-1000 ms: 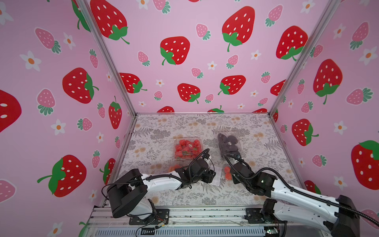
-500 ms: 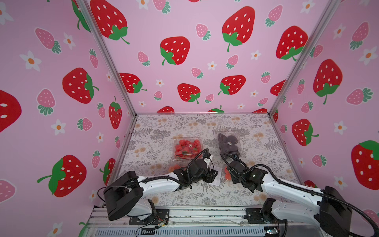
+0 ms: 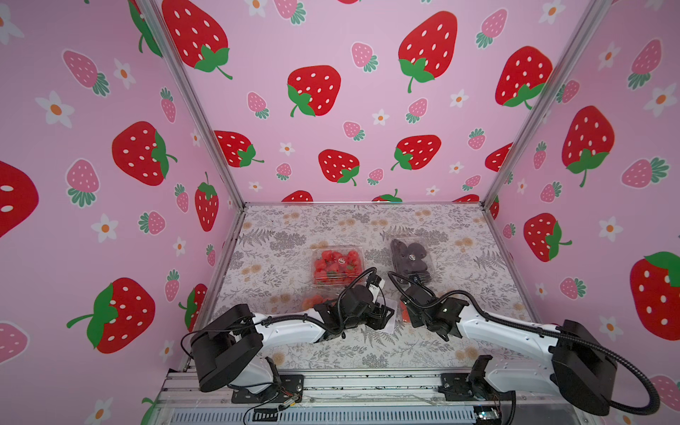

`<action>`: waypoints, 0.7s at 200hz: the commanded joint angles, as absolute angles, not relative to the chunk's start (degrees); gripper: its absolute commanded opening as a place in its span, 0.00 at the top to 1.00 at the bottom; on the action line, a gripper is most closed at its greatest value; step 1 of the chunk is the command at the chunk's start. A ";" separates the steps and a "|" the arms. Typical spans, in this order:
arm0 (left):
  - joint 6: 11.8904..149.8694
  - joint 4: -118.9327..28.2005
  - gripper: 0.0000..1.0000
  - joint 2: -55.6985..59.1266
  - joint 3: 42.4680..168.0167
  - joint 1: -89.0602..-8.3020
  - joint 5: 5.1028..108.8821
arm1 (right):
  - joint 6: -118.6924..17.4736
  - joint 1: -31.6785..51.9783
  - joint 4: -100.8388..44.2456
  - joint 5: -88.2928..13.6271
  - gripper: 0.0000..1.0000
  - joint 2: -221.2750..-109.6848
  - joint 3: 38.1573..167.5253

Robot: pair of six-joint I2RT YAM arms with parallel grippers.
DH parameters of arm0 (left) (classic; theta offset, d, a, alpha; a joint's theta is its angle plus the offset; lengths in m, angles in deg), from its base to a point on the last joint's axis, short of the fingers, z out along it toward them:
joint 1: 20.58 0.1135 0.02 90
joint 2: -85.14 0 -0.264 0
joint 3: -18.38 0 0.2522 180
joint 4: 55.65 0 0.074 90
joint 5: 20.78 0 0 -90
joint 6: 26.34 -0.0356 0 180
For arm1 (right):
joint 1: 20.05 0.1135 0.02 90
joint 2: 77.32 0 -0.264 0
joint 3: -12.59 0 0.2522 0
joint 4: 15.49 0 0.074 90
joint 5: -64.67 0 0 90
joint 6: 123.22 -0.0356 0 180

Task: Label fruit boxes
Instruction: Stick the label on the fruit box.

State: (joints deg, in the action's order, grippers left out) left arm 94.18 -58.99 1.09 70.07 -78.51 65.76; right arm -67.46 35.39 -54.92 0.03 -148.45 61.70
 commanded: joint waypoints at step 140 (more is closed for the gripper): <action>94.95 -66.61 0.59 -10.16 74.27 -78.68 62.80 | -70.61 30.02 -48.65 -14.03 0.32 -145.56 52.90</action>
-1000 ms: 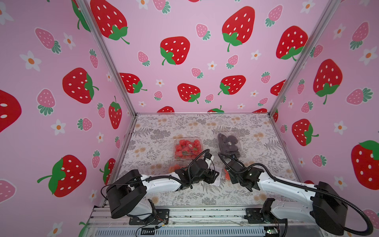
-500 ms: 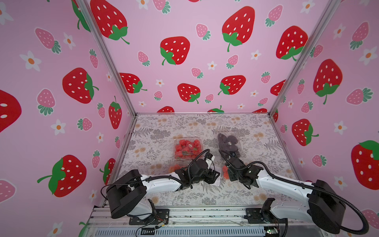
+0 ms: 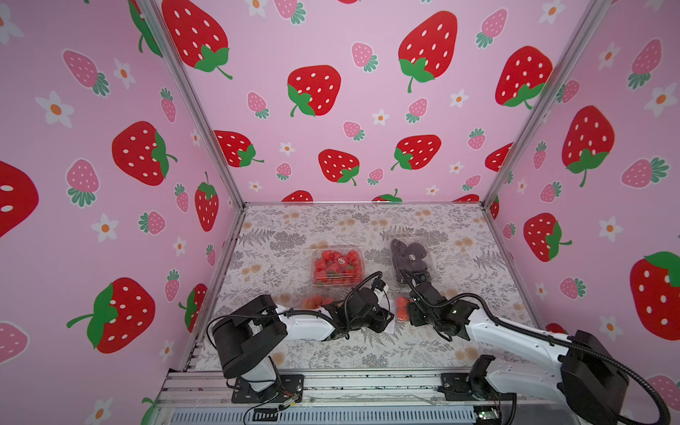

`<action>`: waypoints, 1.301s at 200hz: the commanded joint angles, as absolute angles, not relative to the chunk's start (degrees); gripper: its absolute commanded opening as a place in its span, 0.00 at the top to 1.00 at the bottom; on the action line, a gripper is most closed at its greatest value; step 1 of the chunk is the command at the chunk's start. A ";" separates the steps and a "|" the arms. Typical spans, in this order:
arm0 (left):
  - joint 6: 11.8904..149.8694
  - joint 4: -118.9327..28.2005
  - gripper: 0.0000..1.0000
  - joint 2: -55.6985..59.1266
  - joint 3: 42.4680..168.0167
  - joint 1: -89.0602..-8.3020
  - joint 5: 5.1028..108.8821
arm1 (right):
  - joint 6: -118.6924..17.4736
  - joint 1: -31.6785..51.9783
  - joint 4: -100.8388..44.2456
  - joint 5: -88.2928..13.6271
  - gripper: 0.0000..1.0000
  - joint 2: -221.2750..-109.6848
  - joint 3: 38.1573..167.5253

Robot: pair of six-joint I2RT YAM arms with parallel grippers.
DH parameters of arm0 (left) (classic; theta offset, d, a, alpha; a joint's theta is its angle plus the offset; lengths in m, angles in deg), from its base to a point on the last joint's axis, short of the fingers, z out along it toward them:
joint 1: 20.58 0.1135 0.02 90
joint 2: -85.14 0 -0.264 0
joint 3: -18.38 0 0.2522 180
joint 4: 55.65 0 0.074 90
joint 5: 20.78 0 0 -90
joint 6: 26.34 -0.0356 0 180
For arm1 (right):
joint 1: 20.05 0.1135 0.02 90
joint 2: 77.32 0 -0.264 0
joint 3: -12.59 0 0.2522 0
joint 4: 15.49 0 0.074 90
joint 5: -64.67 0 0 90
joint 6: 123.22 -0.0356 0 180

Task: Label fruit boxes
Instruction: Stick the label on the fruit box.

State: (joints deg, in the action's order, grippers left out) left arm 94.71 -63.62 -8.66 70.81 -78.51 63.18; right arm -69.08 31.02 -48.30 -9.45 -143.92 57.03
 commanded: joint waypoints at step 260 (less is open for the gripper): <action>96.79 -69.26 0.86 -16.11 76.49 -77.71 59.78 | -71.80 21.76 -26.85 -30.00 0.14 -142.74 40.52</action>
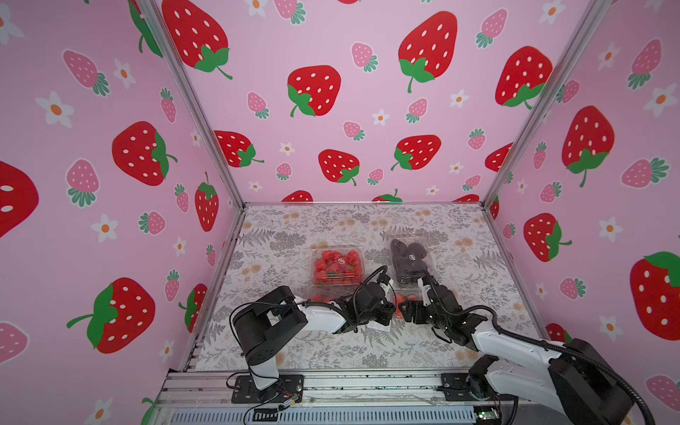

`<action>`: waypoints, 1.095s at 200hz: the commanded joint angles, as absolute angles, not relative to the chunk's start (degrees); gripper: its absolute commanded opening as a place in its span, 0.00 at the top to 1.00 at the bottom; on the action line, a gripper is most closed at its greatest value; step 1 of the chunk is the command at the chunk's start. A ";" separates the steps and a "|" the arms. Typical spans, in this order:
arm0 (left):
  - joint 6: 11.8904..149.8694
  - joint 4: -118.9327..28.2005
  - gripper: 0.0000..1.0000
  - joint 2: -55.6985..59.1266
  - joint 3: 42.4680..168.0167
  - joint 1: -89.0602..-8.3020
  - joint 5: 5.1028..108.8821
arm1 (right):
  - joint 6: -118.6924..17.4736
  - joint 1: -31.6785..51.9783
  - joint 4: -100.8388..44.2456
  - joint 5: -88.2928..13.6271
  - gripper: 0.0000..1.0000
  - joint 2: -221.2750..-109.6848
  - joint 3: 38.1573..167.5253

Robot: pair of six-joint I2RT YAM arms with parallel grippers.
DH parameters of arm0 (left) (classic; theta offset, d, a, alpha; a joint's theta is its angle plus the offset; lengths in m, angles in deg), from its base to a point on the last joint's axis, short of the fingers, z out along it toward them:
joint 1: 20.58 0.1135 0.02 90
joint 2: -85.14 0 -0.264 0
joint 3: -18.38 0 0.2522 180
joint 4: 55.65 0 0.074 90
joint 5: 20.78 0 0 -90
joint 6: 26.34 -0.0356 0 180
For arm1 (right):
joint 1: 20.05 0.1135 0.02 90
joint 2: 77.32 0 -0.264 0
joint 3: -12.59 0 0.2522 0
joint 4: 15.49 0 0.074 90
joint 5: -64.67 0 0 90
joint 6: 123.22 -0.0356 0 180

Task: Label fruit boxes
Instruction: Stick the label on the fruit box.

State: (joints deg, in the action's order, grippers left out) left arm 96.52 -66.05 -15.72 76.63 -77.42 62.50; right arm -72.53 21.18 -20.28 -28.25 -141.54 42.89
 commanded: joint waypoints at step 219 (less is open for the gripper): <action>95.30 -66.16 1.00 -16.20 82.98 -79.04 59.95 | -63.32 21.71 -30.79 -33.60 0.81 -128.28 47.26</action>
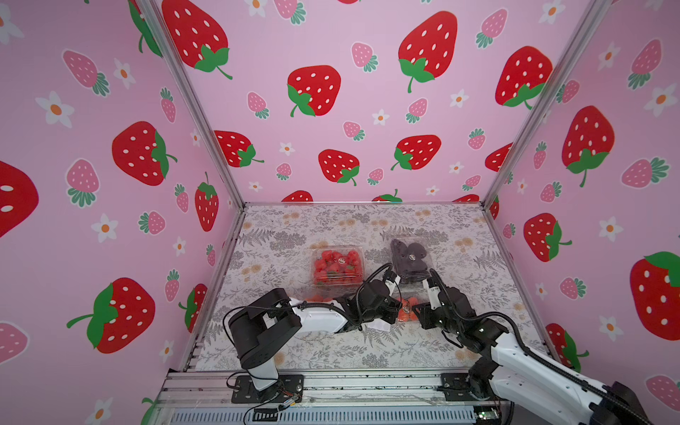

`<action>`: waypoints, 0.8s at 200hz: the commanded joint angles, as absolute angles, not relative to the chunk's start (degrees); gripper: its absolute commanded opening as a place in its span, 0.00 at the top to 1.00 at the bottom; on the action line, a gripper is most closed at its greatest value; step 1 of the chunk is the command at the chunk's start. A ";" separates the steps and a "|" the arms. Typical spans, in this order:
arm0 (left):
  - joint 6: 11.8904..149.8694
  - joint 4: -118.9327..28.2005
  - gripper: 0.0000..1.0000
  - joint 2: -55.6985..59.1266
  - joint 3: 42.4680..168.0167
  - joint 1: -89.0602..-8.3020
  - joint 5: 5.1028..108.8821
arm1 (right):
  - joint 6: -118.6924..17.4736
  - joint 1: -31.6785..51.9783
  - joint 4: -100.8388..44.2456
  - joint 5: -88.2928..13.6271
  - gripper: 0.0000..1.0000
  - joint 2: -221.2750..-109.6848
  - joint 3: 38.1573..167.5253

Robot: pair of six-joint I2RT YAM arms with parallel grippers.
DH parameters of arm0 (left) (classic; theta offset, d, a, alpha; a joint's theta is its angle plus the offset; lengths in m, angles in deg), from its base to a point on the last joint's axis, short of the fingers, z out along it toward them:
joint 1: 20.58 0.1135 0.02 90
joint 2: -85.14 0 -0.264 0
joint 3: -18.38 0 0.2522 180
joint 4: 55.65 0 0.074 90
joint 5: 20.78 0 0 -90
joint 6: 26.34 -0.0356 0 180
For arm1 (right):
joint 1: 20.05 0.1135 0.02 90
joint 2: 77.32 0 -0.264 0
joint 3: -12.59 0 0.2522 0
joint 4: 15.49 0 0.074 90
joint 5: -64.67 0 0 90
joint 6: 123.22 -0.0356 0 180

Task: Label fruit boxes
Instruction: Stick the label on the fruit box.

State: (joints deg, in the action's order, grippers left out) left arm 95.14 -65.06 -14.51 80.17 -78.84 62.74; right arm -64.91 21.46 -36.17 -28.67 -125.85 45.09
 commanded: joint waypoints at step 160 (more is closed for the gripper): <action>94.78 -63.89 1.00 -19.28 85.51 -80.66 64.03 | -65.53 21.70 -28.60 -30.72 0.97 -134.14 44.02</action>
